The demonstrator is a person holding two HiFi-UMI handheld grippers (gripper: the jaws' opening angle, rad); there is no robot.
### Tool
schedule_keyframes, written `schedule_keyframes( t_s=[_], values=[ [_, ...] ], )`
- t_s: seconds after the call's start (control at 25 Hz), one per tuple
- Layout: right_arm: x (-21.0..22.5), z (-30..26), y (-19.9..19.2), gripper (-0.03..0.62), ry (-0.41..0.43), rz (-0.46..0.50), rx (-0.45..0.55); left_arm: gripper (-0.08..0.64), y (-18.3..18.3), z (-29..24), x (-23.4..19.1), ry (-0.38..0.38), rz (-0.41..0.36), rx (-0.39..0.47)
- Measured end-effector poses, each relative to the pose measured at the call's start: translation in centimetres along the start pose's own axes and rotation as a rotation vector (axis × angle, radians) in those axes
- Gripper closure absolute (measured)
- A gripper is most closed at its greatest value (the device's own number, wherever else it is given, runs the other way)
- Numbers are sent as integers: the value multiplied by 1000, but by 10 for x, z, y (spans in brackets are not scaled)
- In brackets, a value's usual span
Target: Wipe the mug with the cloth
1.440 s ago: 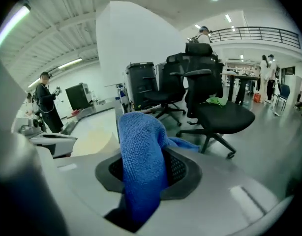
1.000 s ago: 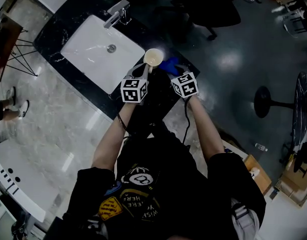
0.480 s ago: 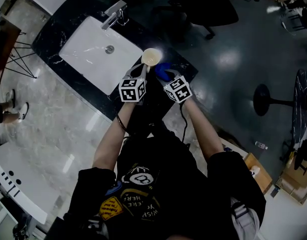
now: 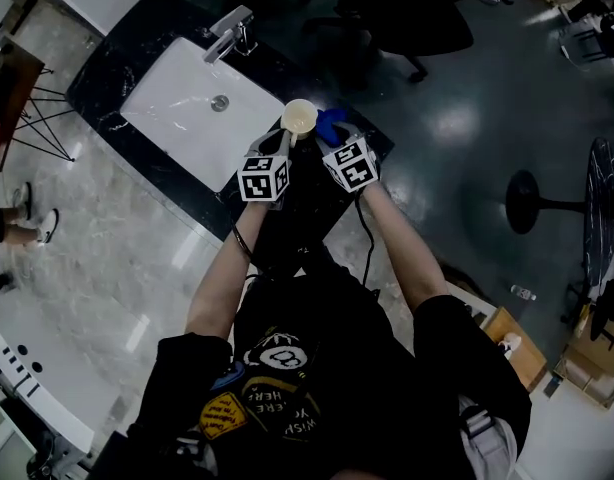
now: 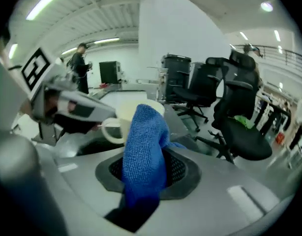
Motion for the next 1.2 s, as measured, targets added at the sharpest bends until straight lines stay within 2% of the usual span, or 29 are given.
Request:
schedule_keyframes(
  t_s=[0.08,0.16,0.24,0.36,0.44,0.52,0.56,0.64,0.68,0.76,0.84,0.88,0.92,0.96,1.08,1.12,1.2],
  values=[
    [-27,15,-10,479,47,116,5,557,-1,1,2,-13,6,-1],
    [-42,25,-19,479,72,186,-3,555,-1,3,2,-20,-11,-4],
    [-35,30,-26,479,-15,186,-35,556,-1,10,4,-16,-31,-1],
    [0,30,-35,478,-248,105,-92,556,2,26,4,0,-31,26],
    [14,23,-47,477,-317,59,-131,555,1,40,4,18,-27,40],
    [16,14,-61,464,-299,26,-119,556,-3,56,6,28,-16,51],
    [15,15,-66,436,-276,-2,-90,557,-7,65,8,29,-8,56],
    [15,28,-67,270,-224,-115,8,555,-13,83,11,27,9,71],
    [15,41,-64,245,-214,-186,78,555,-15,92,12,28,20,81],
    [11,72,-56,246,-215,-308,219,557,-16,109,11,34,39,107],
    [0,104,-47,271,-202,-408,325,556,-12,126,12,41,22,145],
    [-7,119,-41,341,-196,-443,362,556,-7,135,16,43,-14,164],
    [-16,134,-36,483,-193,-461,391,556,-3,144,23,43,-70,176],
    [-26,149,-31,588,-191,-464,417,556,-1,154,32,42,-140,180],
    [-59,184,-18,589,-178,-416,476,555,4,179,65,35,-363,194],
    [-69,192,-15,591,-177,-385,485,555,5,186,73,39,-414,216],
    [-84,201,-13,591,-179,-332,489,556,10,197,85,50,-457,269]
  ],
)
Point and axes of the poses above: the fingertips, and each gripper's own axes: z backward along the fingers, x to its right, y out of its top, the point moved 9 cm from there along z, backward along the fingers, and after that the axes turned 3 degrees about -y, right-handed, at the moved point
